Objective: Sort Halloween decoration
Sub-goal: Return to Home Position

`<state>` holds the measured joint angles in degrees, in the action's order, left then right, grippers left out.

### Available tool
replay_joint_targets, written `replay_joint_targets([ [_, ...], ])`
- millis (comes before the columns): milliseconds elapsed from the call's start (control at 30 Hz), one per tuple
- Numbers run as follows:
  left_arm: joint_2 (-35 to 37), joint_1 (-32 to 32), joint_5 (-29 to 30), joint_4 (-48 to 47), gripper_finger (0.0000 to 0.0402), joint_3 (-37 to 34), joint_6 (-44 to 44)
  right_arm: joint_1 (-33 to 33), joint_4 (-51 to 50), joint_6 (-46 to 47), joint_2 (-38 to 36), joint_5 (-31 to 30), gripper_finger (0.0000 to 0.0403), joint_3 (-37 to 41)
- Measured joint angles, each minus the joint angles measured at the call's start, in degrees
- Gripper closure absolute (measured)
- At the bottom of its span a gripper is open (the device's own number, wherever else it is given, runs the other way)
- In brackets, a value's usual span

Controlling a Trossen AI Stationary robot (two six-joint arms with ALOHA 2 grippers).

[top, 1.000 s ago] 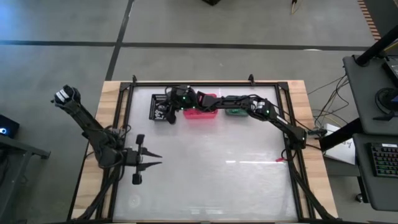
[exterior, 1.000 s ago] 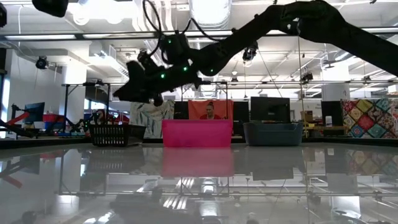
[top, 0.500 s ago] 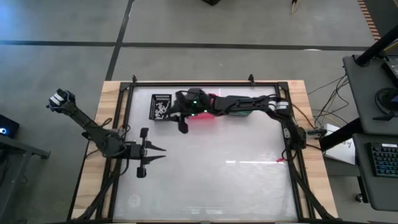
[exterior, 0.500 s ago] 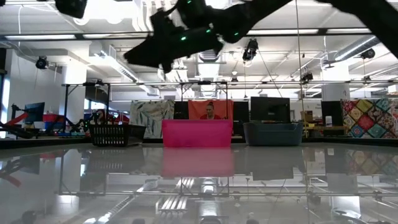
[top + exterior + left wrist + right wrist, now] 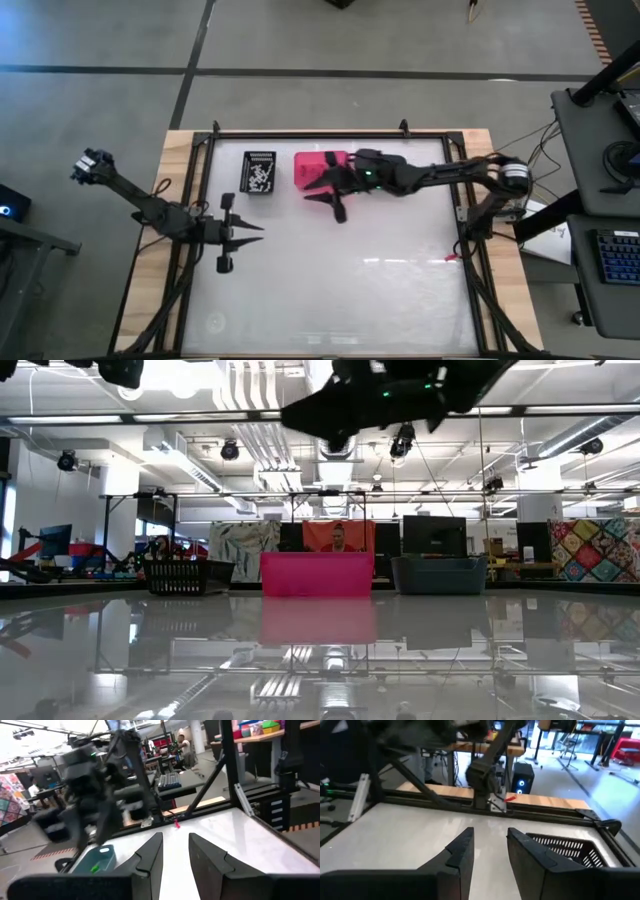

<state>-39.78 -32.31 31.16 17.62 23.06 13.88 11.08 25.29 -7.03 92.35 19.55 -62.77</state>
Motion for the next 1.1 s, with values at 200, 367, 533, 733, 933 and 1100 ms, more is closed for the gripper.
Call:
replay_joint_targets([
  [200, 2.37, 3.33, -0.93, -1.00, 0.0326, -0.96, 0.71, 0.07, 1.54, -0.11, -9.12, -0.07, 0.0295, 8.48],
  [367, 3.81, 8.22, -5.71, -1.06, 0.0326, -1.98, 0.87, 0.09, 2.41, -0.59, -15.80, -0.02, 0.0295, 14.50],
  [533, 5.78, 12.95, -9.72, -1.11, 0.0326, -3.81, 0.22, 0.40, 2.47, -0.45, -21.78, -0.10, 0.0300, 19.96],
  [733, 9.29, 14.99, -11.22, -2.95, 0.0326, -5.14, -1.31, 0.58, 2.51, -0.09, -27.51, -0.15, 0.0306, 24.80],
  [933, 13.43, 14.97, -11.23, -7.58, 0.0326, -5.24, -2.59, 0.95, 2.57, 0.50, -32.40, -1.14, 0.0307, 29.24],
  [1100, 17.18, 14.97, -11.23, -11.71, 0.0326, -5.24, -3.79, 1.15, 2.46, 1.00, -36.45, -1.57, 0.0312, 32.39],
])
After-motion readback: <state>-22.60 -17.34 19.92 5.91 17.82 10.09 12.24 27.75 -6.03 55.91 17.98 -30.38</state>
